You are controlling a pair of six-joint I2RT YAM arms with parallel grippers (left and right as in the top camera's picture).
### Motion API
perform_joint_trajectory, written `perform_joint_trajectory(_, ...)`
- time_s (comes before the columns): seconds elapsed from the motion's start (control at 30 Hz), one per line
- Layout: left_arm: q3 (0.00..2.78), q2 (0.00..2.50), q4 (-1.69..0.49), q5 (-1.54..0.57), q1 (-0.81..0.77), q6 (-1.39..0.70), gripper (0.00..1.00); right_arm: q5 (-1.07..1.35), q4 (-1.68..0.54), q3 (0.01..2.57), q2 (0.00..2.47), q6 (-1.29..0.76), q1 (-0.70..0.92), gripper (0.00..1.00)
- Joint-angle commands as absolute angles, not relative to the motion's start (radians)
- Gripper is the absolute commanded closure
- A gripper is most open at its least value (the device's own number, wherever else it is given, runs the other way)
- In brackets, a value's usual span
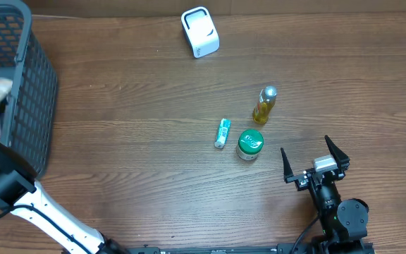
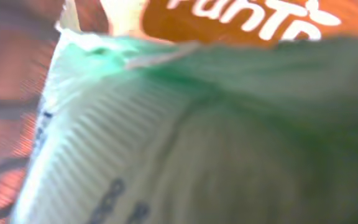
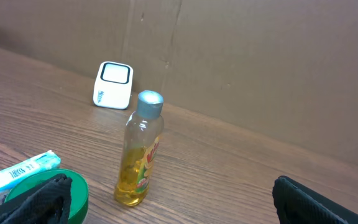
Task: Scan the item barcode
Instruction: 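Lift the mint-green packet with brown Pantree bag out of the basket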
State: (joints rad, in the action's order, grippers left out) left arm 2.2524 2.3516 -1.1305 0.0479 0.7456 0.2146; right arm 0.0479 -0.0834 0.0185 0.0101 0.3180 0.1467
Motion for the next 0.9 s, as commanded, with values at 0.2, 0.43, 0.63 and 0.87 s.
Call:
perform_joint_trajectory(0.2,2.454,2.042,-1.148,-0.195,0.666,-0.084,0.92,0.046,-0.081,0.008,0.003,0.314,0.15,0.0)
perform_joint_trajectory(0.43,2.455,1.877,-1.182,-0.249,0.564,-0.176,0.96,0.046,-0.081,0.008,0.003,0.314,0.15,0.0)
perform_joint_trajectory(0.63,2.455,1.772,-1.291,-0.259,0.41,-0.184,0.94,0.046,-0.081,0.008,0.003,0.314,0.15,0.0)
perform_joint_trajectory(0.87,2.454,1.76,-1.448,-0.252,0.205,-0.18,0.9,0.046,-0.081,0.008,0.003,0.314,0.15,0.0)
